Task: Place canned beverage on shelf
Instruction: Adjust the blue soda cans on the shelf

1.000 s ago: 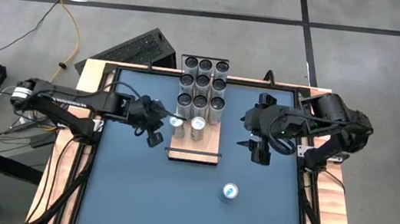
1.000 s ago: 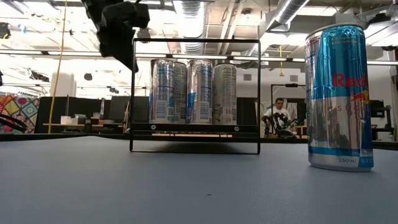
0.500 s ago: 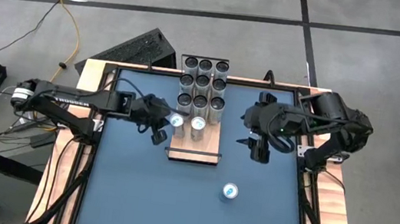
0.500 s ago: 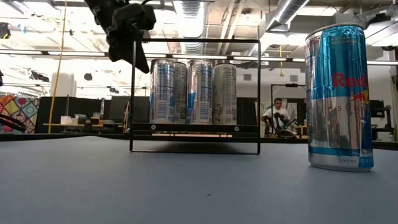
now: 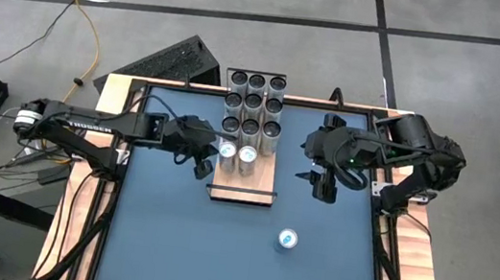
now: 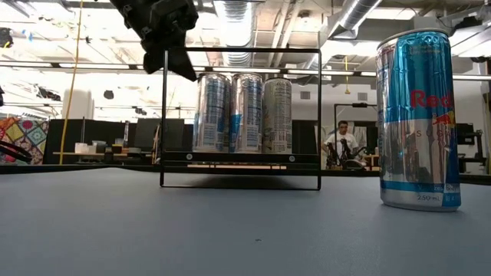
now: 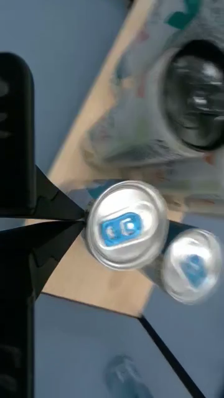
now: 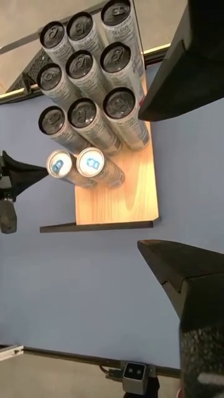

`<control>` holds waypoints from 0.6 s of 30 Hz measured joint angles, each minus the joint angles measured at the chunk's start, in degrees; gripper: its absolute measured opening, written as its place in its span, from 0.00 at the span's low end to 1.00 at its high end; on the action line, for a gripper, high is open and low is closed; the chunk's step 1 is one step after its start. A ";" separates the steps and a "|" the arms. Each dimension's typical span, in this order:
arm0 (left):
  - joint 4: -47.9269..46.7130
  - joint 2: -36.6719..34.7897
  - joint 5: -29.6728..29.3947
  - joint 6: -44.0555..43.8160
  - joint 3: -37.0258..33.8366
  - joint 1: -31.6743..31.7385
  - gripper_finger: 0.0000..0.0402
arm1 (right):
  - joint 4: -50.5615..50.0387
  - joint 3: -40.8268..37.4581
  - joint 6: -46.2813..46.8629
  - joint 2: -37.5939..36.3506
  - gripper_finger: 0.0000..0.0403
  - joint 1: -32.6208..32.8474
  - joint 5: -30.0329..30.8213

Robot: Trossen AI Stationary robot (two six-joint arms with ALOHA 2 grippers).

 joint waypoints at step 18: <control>-1.91 -0.20 4.20 -2.83 0.55 0.65 0.00 | 1.49 0.07 -0.98 1.30 0.77 -1.60 1.02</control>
